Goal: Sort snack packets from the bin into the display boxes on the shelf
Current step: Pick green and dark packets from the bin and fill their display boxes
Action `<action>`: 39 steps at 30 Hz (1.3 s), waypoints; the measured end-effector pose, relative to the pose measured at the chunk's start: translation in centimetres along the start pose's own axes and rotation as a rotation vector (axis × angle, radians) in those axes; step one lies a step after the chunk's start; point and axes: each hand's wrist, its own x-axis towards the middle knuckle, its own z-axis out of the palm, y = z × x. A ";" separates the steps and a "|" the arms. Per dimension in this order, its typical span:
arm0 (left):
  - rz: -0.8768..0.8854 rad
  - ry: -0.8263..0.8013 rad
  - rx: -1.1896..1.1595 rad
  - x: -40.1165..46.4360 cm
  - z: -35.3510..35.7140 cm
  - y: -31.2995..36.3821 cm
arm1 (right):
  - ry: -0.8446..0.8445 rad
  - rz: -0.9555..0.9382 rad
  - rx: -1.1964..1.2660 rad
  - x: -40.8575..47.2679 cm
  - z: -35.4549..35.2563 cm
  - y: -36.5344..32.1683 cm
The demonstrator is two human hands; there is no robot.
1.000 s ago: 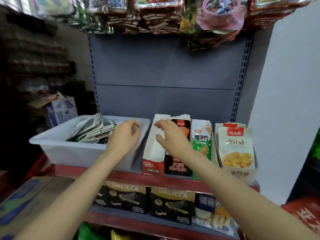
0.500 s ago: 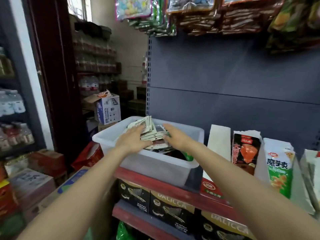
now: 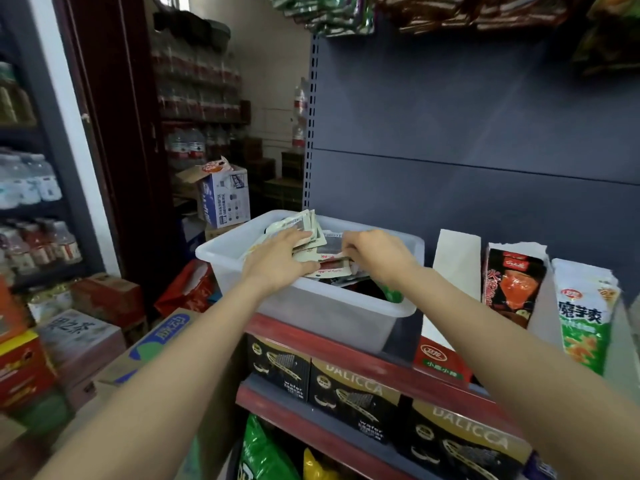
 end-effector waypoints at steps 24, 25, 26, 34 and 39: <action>0.397 0.181 -0.734 -6.8 2.4 24.4 | 0.592 0.567 1.292 -20.1 -10.6 10.2; 0.394 0.104 -0.741 -7.3 3.2 25.4 | 0.612 0.590 1.251 -21.4 -11.1 11.0; 0.395 0.001 -0.747 -7.8 4.0 26.5 | 0.630 0.613 1.202 -22.8 -11.7 11.9; 0.460 -0.231 -0.693 -10.7 9.4 34.6 | 0.710 0.666 0.861 -30.2 -15.4 17.1; 0.489 -0.262 -0.610 -11.5 12.3 36.6 | 0.465 0.813 0.608 -33.3 -13.7 19.9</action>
